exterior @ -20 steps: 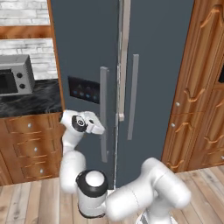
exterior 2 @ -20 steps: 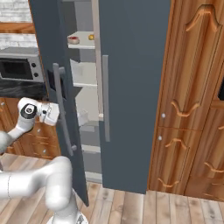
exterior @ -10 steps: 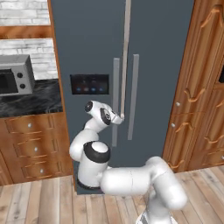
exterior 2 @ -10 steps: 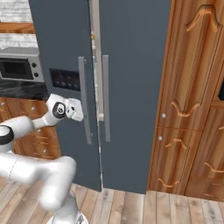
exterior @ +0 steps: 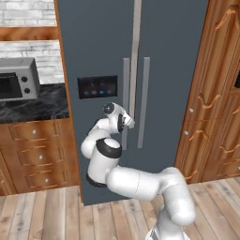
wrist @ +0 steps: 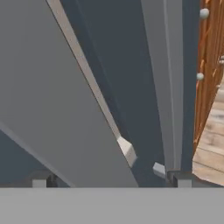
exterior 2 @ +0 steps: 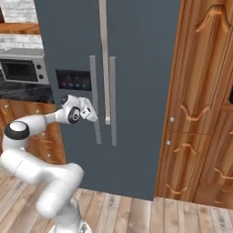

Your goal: There's a steak in the fridge that needs to be moved to the freezer for freezing. Pick up the steak from the fridge, place it on any shelf in the freezer, and close the fridge and freezer doors when done.

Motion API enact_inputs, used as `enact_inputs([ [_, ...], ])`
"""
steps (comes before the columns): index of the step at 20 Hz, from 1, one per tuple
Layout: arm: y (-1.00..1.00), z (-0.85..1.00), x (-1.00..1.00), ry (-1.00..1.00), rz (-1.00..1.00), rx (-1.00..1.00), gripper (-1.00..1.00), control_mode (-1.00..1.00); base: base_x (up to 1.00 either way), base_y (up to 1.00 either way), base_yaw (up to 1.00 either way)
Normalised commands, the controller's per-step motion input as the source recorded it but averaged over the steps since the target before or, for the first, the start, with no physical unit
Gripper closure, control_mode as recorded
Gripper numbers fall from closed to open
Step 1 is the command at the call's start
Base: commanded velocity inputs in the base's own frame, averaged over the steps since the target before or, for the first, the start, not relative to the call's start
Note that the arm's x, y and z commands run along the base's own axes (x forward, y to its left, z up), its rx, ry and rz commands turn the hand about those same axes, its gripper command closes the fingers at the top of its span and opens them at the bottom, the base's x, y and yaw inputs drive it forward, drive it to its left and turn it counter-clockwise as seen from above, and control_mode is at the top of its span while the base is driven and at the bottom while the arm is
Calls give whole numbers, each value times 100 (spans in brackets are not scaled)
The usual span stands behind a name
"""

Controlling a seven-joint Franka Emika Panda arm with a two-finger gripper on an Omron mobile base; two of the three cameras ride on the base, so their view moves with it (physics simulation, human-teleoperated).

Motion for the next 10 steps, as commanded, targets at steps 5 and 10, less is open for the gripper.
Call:
enact_inputs([
  [5,-47,2,55,0,10,13,-100,-100,0,0,0],
  [10,-21,32,0,0,1,2,-100,-100,0,0,0],
])
